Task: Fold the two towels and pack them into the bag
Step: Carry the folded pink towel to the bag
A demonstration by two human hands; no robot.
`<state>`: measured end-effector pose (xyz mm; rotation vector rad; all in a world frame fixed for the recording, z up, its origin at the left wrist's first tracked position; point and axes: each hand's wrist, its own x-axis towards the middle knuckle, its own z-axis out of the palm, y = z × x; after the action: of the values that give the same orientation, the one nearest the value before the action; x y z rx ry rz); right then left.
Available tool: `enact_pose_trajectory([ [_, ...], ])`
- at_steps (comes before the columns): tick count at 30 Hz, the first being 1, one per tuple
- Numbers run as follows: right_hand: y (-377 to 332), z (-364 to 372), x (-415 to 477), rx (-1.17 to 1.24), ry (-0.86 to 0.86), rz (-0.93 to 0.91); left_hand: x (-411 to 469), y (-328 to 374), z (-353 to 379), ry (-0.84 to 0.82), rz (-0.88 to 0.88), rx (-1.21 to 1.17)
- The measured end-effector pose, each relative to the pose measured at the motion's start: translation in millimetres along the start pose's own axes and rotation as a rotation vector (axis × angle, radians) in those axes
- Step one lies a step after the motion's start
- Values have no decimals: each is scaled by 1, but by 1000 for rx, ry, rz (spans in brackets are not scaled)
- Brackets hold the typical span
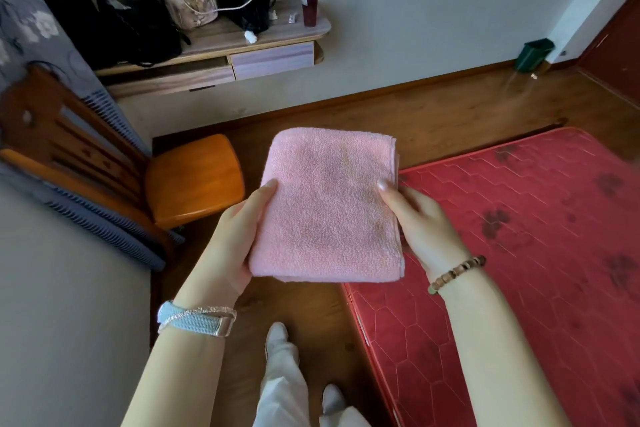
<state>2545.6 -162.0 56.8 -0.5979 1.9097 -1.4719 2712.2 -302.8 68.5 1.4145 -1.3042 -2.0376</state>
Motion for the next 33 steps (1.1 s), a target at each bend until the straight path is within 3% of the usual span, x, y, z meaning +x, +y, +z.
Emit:
enact_pose_trajectory([
  [19,-56,124,178,44,89,17,184,139,-75,-88,37,70],
  [33,-70,137,274,58,164,93,287,193,-56,-99,4,142],
])
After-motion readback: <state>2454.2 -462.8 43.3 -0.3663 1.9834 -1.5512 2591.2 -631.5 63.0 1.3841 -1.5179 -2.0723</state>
